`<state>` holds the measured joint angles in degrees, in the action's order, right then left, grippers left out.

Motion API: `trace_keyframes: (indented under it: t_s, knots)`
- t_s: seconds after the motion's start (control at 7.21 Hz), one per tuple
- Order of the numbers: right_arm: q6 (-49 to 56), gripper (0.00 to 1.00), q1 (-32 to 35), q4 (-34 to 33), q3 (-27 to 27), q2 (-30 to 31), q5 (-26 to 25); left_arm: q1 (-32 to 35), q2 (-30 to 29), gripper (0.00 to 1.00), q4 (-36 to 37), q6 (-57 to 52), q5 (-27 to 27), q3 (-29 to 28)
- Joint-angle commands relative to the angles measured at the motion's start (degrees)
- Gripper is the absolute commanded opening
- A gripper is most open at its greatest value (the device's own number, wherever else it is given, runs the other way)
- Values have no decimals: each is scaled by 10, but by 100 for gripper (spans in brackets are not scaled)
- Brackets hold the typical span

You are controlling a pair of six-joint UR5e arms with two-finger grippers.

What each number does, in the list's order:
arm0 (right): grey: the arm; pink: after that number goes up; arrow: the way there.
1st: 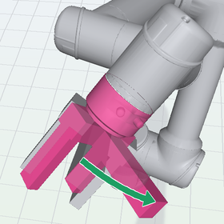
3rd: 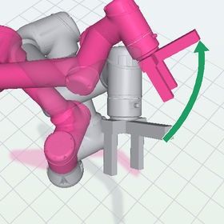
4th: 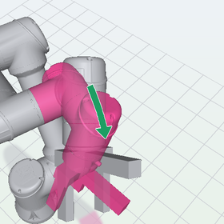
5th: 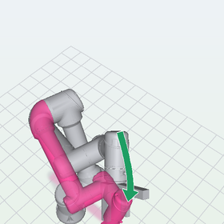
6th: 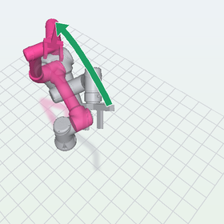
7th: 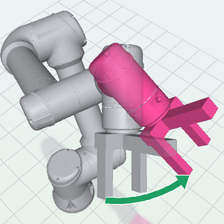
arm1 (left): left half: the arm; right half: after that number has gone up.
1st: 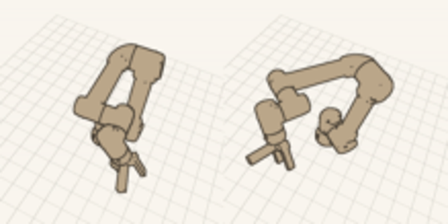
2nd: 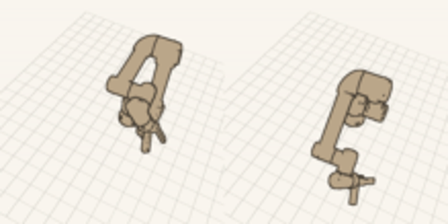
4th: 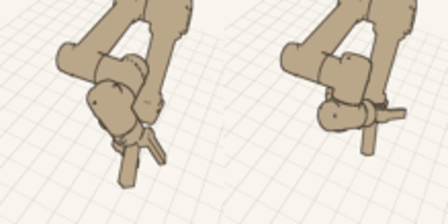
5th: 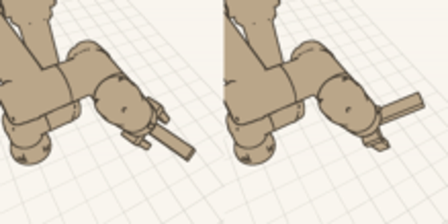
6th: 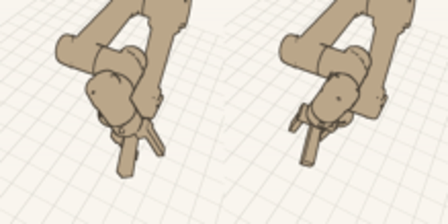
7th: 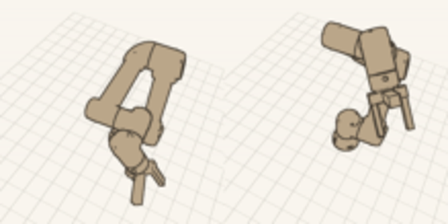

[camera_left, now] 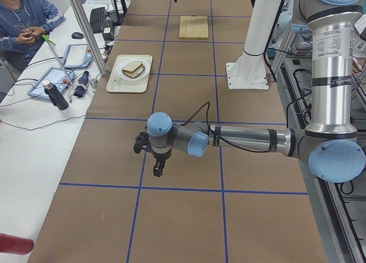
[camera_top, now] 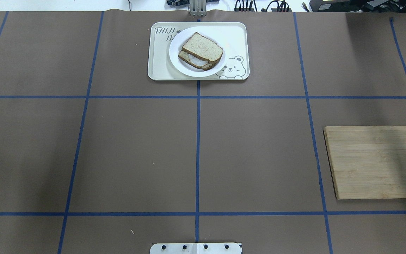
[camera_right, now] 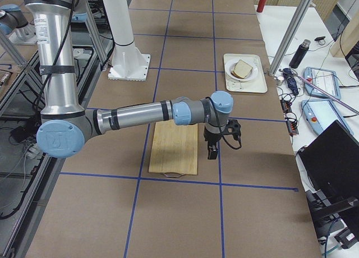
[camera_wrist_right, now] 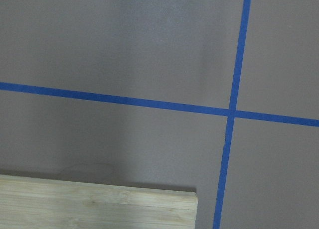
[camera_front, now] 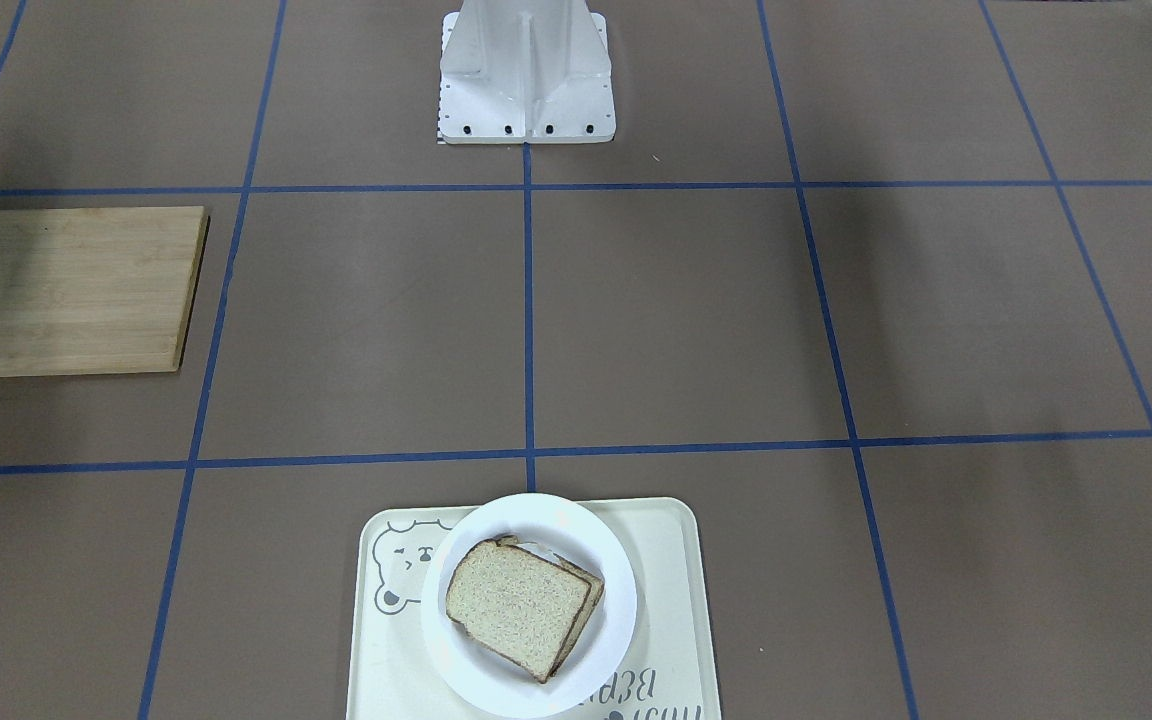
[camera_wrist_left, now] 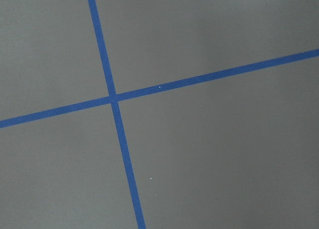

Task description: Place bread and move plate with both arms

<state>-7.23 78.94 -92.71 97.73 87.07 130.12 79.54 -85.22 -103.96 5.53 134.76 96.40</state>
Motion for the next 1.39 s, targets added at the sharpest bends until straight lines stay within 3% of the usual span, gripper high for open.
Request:
trace_keyframes:
  t_s: [0.0,1.25]
  knots:
    - [-1,100,0,2,3,6,2,0,-1,98,-13,0,6,-2]
    - [-1,100,-5,3,6,-2,42,0,-8,98,-25,2,45,-6]
